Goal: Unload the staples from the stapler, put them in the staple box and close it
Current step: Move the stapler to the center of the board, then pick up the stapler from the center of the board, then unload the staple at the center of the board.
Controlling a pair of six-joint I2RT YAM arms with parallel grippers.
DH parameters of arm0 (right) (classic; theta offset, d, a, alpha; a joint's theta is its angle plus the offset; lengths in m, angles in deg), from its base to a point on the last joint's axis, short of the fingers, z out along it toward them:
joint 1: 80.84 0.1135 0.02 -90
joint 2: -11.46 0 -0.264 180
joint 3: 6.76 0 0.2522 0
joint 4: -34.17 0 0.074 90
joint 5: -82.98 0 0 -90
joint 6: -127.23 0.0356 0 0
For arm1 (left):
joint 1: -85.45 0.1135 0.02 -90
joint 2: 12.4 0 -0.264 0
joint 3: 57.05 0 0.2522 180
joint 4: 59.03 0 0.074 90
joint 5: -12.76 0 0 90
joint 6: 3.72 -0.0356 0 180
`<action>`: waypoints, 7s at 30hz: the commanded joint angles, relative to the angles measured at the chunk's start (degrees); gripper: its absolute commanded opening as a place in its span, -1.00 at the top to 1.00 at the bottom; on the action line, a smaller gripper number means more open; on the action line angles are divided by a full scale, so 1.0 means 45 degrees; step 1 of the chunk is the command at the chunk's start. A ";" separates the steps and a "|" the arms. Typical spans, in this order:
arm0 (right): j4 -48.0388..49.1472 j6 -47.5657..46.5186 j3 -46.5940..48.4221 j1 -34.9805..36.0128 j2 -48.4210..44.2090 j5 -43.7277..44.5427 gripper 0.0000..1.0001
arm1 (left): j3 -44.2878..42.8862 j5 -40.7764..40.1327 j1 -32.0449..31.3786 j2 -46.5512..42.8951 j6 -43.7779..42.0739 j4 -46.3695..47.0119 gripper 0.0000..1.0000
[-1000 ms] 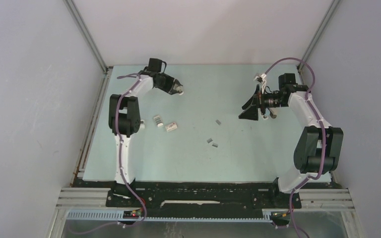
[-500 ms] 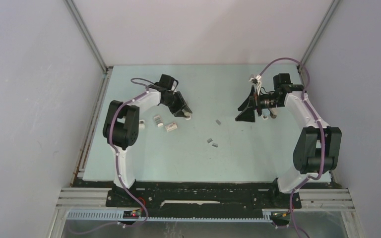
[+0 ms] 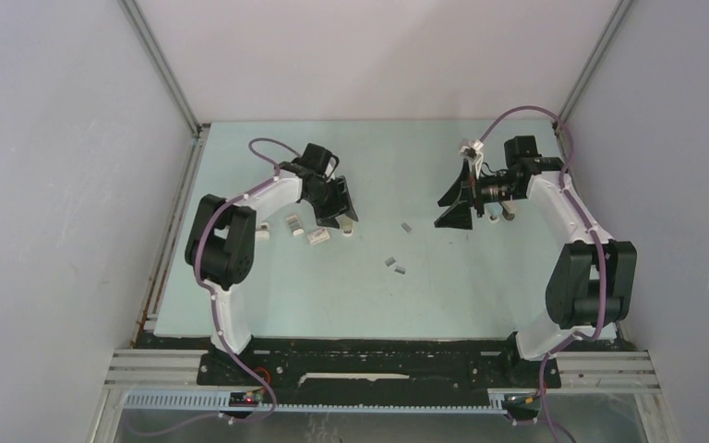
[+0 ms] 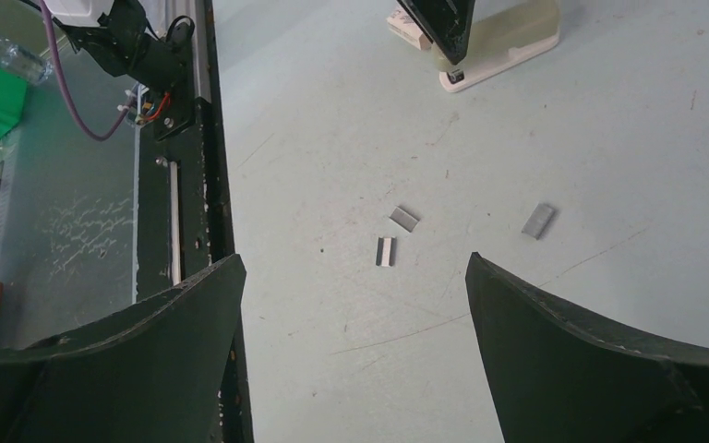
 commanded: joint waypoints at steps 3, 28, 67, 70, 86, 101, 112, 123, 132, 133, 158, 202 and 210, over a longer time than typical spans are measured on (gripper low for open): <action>-0.0264 -0.0473 0.0159 0.0051 -0.0633 -0.0381 -0.99 | -0.0053 -0.0852 -0.0248 -0.1378 -0.1012 -0.0305 -0.25; -0.0441 -0.0848 0.0082 0.0034 -0.0769 -0.0408 -0.99 | -0.7028 -0.6344 -0.1889 0.2960 -0.2345 -0.5079 -0.22; 0.1301 -0.1570 0.0234 0.1205 -0.1046 0.0230 -0.99 | 0.4032 -0.2319 -0.2276 -0.6911 -0.3255 0.3721 1.00; 0.1786 -0.0199 0.0706 0.1338 -0.0119 -0.0880 -0.99 | 0.4335 -0.2095 -0.2347 -0.7333 -0.3448 0.3722 0.99; -0.6314 -0.9437 0.6356 0.3101 0.5488 -0.1246 -0.98 | 0.4521 -0.0347 -0.3400 -0.7459 -0.6442 0.3383 0.98; -0.5969 -0.8741 0.5952 0.3923 0.6074 -0.0684 -0.80 | 0.4314 0.0333 -0.3660 -0.7671 -0.7420 0.4434 0.99; -0.6657 -0.9401 0.5936 0.4166 0.6311 -0.0902 -0.56 | 0.4010 0.0659 -0.3656 -0.7874 -0.7297 0.5058 0.99; -0.7765 -1.0935 0.6359 0.3963 0.6473 -0.1095 -0.06 | 0.4793 0.0624 -0.3665 -0.8482 -0.7422 0.5739 0.99; -0.7799 -1.0892 0.6399 0.3904 0.6311 -0.1314 0.28 | 0.5161 0.0733 -0.3668 -0.8508 -0.7503 0.5868 0.99; -0.7837 -1.0887 0.6412 0.3906 0.6306 -0.1363 0.18 | 0.5189 0.0793 -0.3664 -0.8493 -0.7488 0.5897 0.99; -0.6017 -0.8518 0.6416 0.3112 0.5973 0.0341 0.71 | 0.5563 -0.0146 -0.3690 -0.8312 -0.9060 0.4472 0.99; -0.8521 -0.9012 0.4535 0.4274 0.4411 -0.2200 -0.56 | 0.8265 0.1012 -0.3670 -1.0230 -0.4456 0.8338 1.00; -0.4086 -0.5122 0.2681 0.3900 0.3068 -0.0674 -0.55 | 0.9914 -0.0595 -0.3656 -1.1926 -0.4216 0.7777 1.00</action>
